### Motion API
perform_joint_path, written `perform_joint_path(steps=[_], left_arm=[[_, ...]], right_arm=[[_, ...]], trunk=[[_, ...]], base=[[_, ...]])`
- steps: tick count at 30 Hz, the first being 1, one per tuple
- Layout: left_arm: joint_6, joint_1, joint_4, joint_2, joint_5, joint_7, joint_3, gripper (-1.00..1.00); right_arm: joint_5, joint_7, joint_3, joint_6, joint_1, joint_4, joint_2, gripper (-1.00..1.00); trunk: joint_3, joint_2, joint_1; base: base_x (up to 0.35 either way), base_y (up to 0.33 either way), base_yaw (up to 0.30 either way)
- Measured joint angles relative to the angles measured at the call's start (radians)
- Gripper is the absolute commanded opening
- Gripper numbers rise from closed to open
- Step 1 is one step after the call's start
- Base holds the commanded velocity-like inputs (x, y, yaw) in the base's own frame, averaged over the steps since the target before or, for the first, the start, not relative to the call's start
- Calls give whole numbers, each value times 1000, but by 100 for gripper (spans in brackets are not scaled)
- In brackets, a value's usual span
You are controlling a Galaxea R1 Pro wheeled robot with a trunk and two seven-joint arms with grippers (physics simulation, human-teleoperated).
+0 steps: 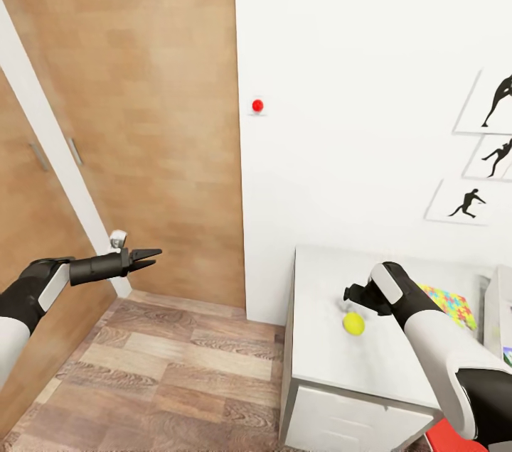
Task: Put all the toys in the child's room - the three board games (two on the bed and one on the table), the two jigsaw puzzles on the table, and the tennis ball on the table - inside the toy box on the table in the child's room.
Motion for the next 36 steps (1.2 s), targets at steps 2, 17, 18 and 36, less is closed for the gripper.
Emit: perform_joint_path(steps=[2, 17, 18, 36], left_arm=[[-6, 0, 0, 0, -1, -1, -14, 100], [-18, 0, 0, 0, 0, -5, -51, 100], [-18, 0, 0, 0, 0, -5, -51, 100], [-18, 0, 0, -1, 0, -3, -51, 100]], right_arm=[[0, 0, 0, 0, 0, 0, 0, 100], [1, -1, -1, -3, 0, 0, 0, 100], [1, -1, -1, -3, 0, 0, 0, 100], [1, -1, 0, -3, 0, 0, -1, 100]], trunk=[[-3, 0, 0], [-28, 0, 0], [-30, 0, 0], [-59, 0, 0]], base=[[0, 0, 0], [0, 0, 0], [0, 0, 0], [0, 0, 0]])
